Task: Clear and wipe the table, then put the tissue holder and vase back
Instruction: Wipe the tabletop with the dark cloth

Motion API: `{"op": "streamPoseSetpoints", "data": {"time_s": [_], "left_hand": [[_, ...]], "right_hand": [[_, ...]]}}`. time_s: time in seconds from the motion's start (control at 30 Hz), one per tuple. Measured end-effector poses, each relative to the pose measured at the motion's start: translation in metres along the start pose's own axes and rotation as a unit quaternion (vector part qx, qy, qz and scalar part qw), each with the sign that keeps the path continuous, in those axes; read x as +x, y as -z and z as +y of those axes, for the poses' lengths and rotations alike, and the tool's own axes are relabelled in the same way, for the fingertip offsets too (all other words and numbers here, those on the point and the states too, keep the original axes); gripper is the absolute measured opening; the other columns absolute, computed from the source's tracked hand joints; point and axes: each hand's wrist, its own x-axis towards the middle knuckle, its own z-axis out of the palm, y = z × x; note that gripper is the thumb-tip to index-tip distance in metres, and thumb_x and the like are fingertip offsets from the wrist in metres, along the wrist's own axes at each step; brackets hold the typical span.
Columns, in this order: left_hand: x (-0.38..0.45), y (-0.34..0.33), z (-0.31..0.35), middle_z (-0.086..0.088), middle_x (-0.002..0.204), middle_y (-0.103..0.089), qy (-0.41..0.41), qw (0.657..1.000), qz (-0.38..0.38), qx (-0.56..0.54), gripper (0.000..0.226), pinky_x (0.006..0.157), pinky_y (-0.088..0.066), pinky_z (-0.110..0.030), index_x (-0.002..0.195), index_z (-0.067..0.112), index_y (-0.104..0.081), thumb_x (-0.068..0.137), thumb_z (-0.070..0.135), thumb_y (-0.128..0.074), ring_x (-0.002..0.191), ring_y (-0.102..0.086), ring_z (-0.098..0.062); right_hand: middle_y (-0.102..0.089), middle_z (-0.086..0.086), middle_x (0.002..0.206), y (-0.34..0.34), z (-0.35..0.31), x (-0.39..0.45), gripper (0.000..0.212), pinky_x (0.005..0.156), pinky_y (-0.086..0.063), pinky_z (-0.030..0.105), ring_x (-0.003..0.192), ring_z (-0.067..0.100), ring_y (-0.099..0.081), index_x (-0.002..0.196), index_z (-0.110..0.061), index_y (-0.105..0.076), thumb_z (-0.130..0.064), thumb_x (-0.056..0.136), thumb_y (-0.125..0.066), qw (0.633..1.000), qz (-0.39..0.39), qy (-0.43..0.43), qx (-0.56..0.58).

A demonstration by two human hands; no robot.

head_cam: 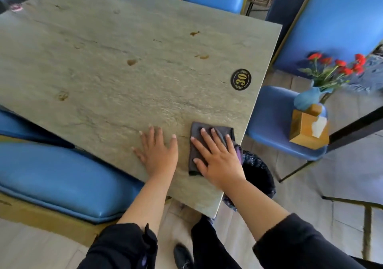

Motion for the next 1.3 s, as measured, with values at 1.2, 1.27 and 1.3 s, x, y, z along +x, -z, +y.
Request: {"op": "streamPoseSetpoints", "data": {"time_s": [1.2,1.27,1.3], "left_hand": [[0.198,-0.026,0.071,0.005,0.159,-0.021,-0.115,0.982,0.08,0.129,0.058,0.117,-0.013,-0.055,0.151,0.026,-0.025,0.095,0.034,-0.013,0.148,-0.014,-0.016],[0.198,-0.027,0.069,0.007,0.16,-0.014,-0.116,0.981,0.072,0.139,0.059,0.118,-0.01,-0.054,0.152,0.028,-0.018,0.095,0.035,-0.009,0.148,-0.007,-0.014],[0.198,-0.028,0.069,0.008,0.16,-0.012,-0.117,0.981,0.072,0.14,0.059,0.118,-0.009,-0.054,0.152,0.029,-0.017,0.094,0.035,-0.008,0.148,-0.007,-0.014]], "right_hand": [[0.017,-0.002,0.16,0.047,0.098,0.277,0.059,0.115,0.013,0.055,0.147,0.022,0.019,0.152,-0.036,0.007,-0.055,0.098,-0.012,0.995,-0.016,-0.099,0.023],[0.021,-0.001,0.159,0.051,0.083,0.298,0.059,0.115,0.013,0.056,0.146,0.023,0.022,0.151,-0.035,0.009,-0.054,0.099,-0.01,0.994,-0.03,-0.101,0.027],[0.021,-0.002,0.159,0.052,0.077,0.301,0.059,0.115,0.014,0.056,0.146,0.022,0.023,0.151,-0.035,0.01,-0.054,0.099,-0.01,0.996,-0.036,-0.081,0.024]]}}
